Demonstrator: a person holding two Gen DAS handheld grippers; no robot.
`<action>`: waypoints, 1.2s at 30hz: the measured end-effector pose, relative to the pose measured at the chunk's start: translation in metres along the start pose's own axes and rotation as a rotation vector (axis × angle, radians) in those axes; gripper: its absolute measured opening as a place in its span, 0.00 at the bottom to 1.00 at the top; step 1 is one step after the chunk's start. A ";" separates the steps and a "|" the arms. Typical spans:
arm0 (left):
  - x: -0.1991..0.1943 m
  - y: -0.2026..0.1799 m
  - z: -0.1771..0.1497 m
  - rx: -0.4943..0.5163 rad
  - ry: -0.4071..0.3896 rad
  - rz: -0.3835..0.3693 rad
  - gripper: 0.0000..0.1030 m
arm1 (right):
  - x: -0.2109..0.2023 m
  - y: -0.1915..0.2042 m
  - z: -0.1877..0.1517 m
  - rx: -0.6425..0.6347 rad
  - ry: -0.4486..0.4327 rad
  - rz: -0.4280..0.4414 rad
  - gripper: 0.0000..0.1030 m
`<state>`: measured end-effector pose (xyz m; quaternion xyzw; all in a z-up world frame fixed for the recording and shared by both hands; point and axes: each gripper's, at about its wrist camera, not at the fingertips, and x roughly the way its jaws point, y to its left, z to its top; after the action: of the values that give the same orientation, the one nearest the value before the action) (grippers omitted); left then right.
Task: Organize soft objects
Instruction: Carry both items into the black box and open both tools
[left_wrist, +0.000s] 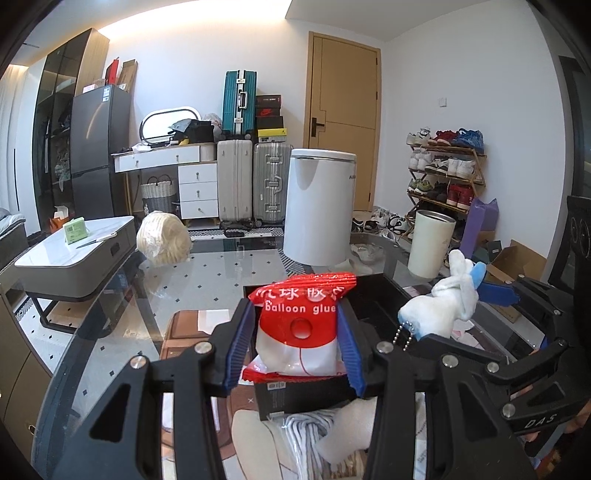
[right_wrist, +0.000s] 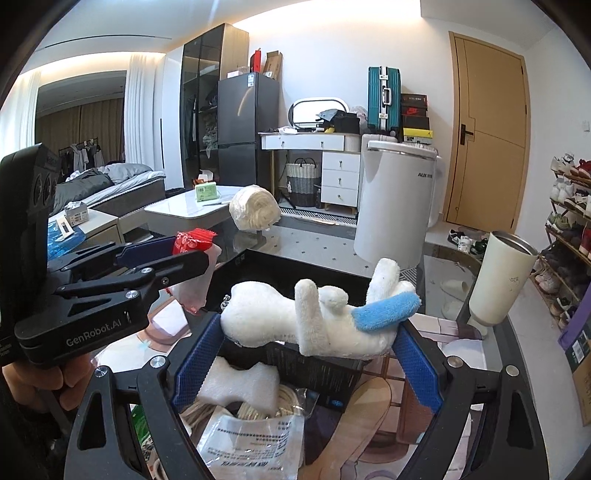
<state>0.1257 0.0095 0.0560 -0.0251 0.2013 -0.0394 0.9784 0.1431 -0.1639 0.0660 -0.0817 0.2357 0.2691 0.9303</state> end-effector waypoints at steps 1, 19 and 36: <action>0.003 0.001 0.000 -0.001 0.004 0.003 0.43 | 0.003 0.000 0.001 -0.001 0.001 0.002 0.88; 0.033 0.004 0.004 0.031 0.047 0.031 0.44 | 0.044 -0.002 0.014 -0.016 0.055 -0.015 0.88; 0.039 0.001 0.002 0.013 0.078 -0.006 0.95 | 0.031 -0.005 0.008 -0.066 0.062 -0.019 0.99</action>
<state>0.1628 0.0072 0.0423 -0.0177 0.2389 -0.0447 0.9698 0.1724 -0.1519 0.0576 -0.1228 0.2544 0.2651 0.9219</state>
